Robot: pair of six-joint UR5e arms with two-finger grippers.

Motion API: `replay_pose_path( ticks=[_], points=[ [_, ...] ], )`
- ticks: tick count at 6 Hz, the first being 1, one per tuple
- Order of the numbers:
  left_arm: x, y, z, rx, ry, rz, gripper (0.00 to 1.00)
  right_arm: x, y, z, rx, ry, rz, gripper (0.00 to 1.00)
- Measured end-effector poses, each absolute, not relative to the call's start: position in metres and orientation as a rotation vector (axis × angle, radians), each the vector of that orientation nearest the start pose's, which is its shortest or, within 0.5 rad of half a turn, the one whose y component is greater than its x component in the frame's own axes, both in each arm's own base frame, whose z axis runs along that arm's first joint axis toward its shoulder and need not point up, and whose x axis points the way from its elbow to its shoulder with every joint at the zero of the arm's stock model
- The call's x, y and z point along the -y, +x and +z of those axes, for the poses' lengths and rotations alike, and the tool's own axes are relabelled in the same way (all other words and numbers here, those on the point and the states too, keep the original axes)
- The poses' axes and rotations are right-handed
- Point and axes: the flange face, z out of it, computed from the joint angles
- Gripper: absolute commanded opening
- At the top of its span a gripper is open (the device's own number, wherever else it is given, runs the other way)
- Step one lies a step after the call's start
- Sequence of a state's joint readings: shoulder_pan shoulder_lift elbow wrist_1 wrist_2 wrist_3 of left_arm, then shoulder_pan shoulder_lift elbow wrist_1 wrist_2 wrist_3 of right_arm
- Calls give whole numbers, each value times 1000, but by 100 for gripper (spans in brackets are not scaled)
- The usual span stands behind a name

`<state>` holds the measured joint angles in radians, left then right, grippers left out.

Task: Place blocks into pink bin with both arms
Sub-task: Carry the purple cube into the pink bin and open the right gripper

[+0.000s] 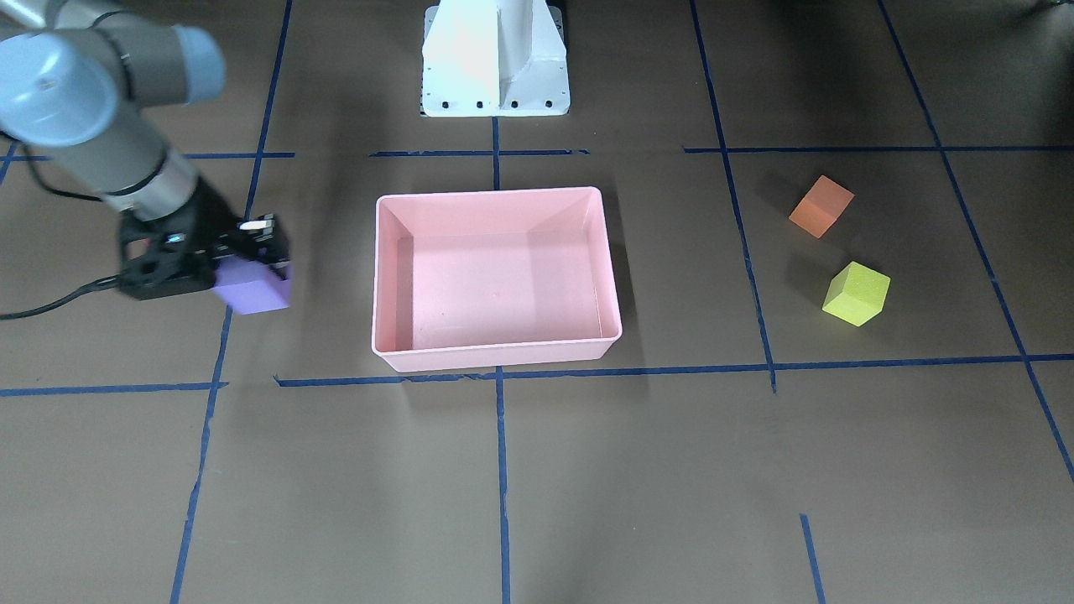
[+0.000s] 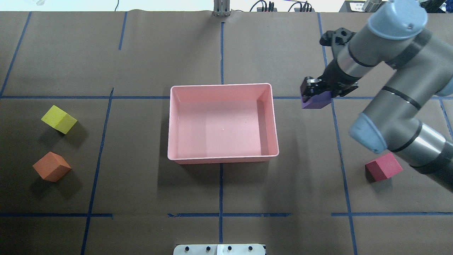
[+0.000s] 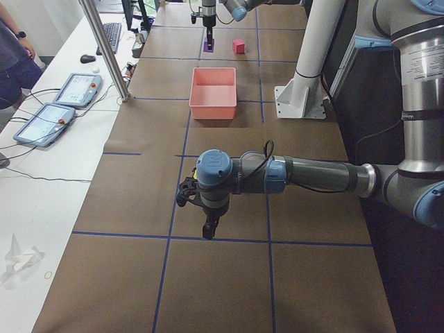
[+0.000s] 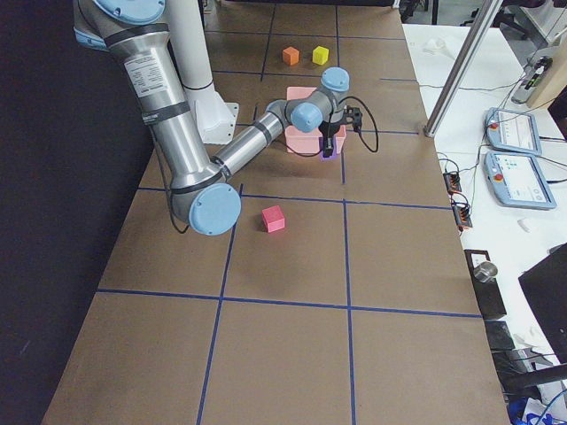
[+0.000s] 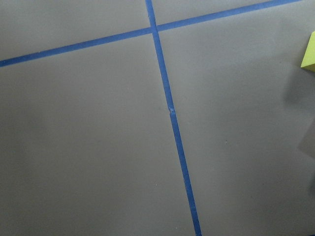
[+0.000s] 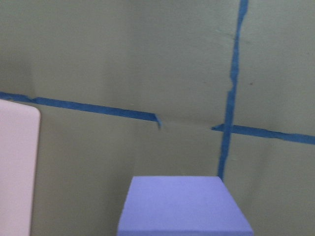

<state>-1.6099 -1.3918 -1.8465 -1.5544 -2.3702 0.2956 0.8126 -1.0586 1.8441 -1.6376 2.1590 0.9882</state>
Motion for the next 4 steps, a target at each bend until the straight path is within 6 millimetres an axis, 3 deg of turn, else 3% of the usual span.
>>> replay_pose_path(
  ticks=[1,2,3,4],
  points=[
    [424,-76,598,-767,289,313,100,480,-412,194,884,-6,63,55],
    [428,-66,595,-777,316,348,100,461,-454,159,871,-17,115,100],
    [432,-52,592,-798,315,367,100,446,-486,141,857,-23,152,100],
    [439,-39,583,-820,314,365,100,438,-499,134,850,-19,163,100]
  ],
)
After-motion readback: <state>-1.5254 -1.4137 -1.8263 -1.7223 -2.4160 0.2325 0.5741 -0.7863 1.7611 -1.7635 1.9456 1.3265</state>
